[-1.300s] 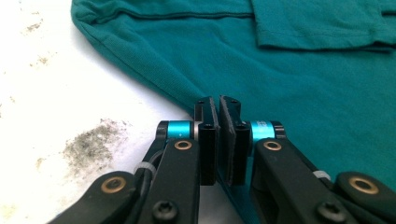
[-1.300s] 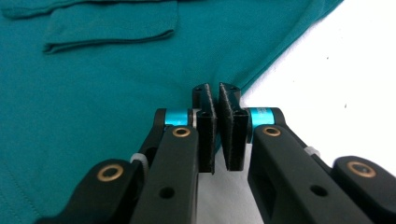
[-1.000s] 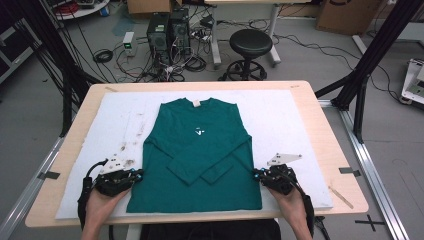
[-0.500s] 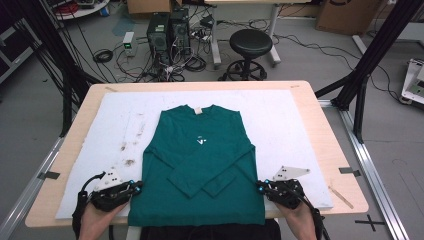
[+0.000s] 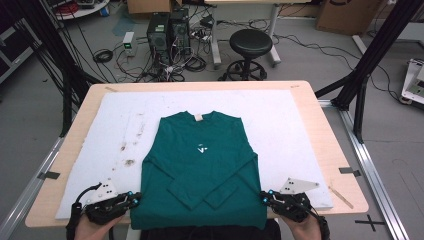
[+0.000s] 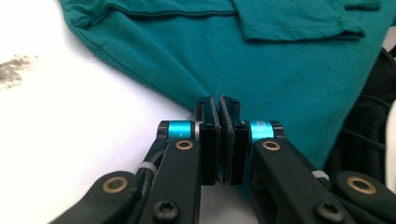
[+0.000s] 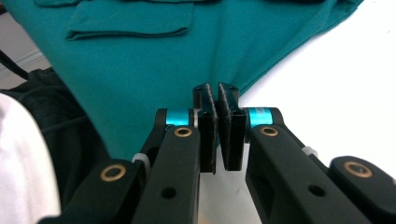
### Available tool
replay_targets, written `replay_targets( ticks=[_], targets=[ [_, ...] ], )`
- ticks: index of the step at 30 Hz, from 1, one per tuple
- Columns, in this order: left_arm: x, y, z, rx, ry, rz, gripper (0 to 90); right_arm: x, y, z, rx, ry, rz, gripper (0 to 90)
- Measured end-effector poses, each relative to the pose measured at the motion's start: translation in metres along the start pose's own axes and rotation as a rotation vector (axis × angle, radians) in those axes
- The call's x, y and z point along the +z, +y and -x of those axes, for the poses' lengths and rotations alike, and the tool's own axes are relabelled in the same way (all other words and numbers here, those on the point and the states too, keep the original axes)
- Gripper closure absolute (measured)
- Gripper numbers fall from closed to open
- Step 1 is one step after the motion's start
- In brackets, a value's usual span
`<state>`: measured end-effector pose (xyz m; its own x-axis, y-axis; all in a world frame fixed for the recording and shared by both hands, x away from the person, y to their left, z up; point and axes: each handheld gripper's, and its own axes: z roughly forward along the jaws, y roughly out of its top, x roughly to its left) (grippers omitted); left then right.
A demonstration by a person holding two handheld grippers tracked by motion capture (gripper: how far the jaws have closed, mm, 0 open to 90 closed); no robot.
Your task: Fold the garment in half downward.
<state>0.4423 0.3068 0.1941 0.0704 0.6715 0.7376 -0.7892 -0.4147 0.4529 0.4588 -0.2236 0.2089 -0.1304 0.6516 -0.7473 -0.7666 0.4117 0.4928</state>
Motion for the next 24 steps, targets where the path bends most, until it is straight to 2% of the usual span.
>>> replay_targets(
  ticks=[4, 9, 10, 11, 12, 13, 14, 16, 17, 18, 19, 22, 23, 24],
  targets=[
    [-0.003, -0.003, 0.006, 0.009, -0.028, -0.008, 86.5, -0.006, -0.008, -0.007, -0.002, 0.008, 0.000, 87.4],
    [-0.004, -0.003, 0.006, 0.008, -0.033, -0.002, 85.2, -0.009, -0.011, -0.007, 0.008, 0.031, -0.001, 85.6],
    [-0.006, -0.001, 0.003, -0.003, -0.026, 0.017, 72.4, -0.009, -0.010, -0.005, 0.013, 0.036, 0.017, 70.0],
    [-0.006, -0.001, 0.003, -0.003, -0.026, 0.017, 63.8, -0.010, -0.009, -0.004, 0.023, 0.027, 0.033, 59.1],
    [-0.009, 0.002, -0.002, -0.017, -0.016, 0.050, 58.5, -0.011, -0.008, -0.002, 0.035, 0.017, 0.050, 52.9],
    [-0.009, 0.002, -0.002, -0.017, -0.016, 0.050, 55.5, -0.012, -0.006, 0.000, 0.048, 0.015, 0.071, 47.8],
    [-0.012, 0.008, -0.006, -0.019, -0.012, 0.088, 52.0, -0.013, -0.005, 0.003, 0.057, 0.013, 0.103, 42.9],
    [-0.013, 0.011, -0.008, -0.017, -0.004, 0.106, 48.0, -0.015, 0.000, 0.009, 0.077, 0.007, 0.145, 37.2],
    [-0.014, 0.015, -0.009, -0.017, 0.017, 0.128, 48.0, -0.015, 0.000, 0.009, 0.077, 0.007, 0.145, 37.2],
    [-0.015, 0.022, -0.014, -0.024, 0.069, 0.165, 44.4, -0.015, 0.006, 0.014, 0.079, -0.017, 0.156, 32.0],
    [-0.015, 0.022, -0.014, -0.024, 0.069, 0.165, 43.6, -0.013, 0.011, 0.018, 0.077, -0.040, 0.156, 30.8],
    [-0.012, 0.033, -0.022, -0.030, 0.081, 0.188, 42.4, -0.009, 0.019, 0.023, 0.072, -0.062, 0.154, 31.1],
    [-0.009, 0.037, -0.024, -0.026, 0.080, 0.170, 42.4, -0.002, 0.029, 0.030, 0.076, -0.054, 0.133, 32.7],
    [-0.003, 0.047, -0.030, -0.033, 0.096, 0.122, 42.4, 0.001, 0.033, 0.033, 0.076, -0.057, 0.135, 31.1]
  ],
)
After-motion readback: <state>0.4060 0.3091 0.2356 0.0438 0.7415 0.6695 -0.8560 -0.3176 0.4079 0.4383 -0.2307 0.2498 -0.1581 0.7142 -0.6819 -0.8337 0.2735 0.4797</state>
